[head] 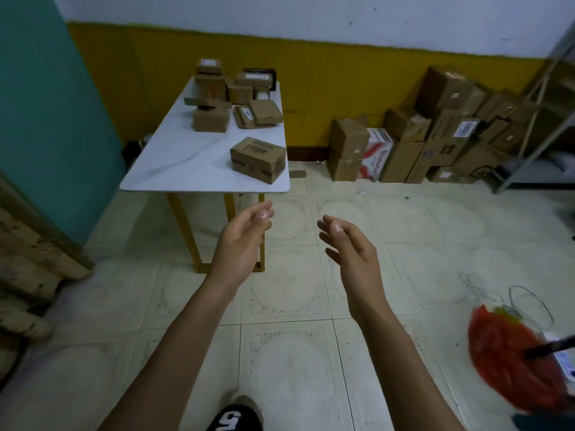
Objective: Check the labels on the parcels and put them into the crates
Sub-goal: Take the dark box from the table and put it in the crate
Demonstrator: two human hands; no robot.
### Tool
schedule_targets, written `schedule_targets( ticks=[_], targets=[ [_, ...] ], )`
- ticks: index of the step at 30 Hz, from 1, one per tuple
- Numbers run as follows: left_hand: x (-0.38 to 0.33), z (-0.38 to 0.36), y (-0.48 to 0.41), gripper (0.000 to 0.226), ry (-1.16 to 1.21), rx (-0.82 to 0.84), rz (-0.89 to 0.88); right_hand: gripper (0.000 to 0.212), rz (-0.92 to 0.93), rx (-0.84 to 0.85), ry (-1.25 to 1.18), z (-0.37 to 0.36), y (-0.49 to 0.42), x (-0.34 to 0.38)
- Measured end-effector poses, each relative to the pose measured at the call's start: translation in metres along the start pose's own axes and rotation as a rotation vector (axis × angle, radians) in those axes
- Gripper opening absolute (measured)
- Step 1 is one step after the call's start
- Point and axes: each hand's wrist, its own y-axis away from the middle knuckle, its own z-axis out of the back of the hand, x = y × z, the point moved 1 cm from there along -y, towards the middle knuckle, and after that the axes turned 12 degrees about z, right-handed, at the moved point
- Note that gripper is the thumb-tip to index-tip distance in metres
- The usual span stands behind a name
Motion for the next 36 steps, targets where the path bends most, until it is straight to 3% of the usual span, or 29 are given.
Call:
schedule_targets(
  ticks=[3, 7, 9, 16, 20, 26, 30, 36],
  targets=[
    [-0.001, -0.025, -0.039, 0.041, 0.016, 0.005, 0.020, 0.034, -0.017, 0.016, 0.004, 0.014, -0.036, -0.019],
    [0.001, -0.067, -0.100, 0.057, 0.062, 0.070, 0.029, 0.075, -0.077, 0.000, 0.023, 0.040, -0.098, -0.051],
    [0.000, -0.090, -0.138, 0.068, 0.072, 0.092, 0.035, 0.085, -0.091, -0.018, 0.019, 0.055, -0.138, -0.070],
    [-0.012, -0.158, -0.277, 0.076, 0.124, 0.127, 0.126, 0.094, -0.182, -0.041, 0.028, 0.095, -0.285, -0.118],
    [-0.025, -0.171, -0.349, 0.066, 0.145, 0.125, 0.139, 0.091, -0.198, -0.033, -0.011, 0.094, -0.353, -0.136],
    [-0.029, -0.186, -0.439, 0.042, 0.184, 0.105, 0.162, 0.088, -0.279, 0.084, -0.056, 0.084, -0.447, -0.183],
    [-0.036, -0.208, -0.509, 0.047, 0.148, 0.098, 0.190, 0.088, -0.325, 0.168, -0.084, 0.081, -0.529, -0.220],
    [-0.066, -0.253, -0.630, 0.051, 0.188, -0.039, 0.239, 0.085, -0.304, 0.319, -0.098, 0.098, -0.682, -0.255]
  ],
)
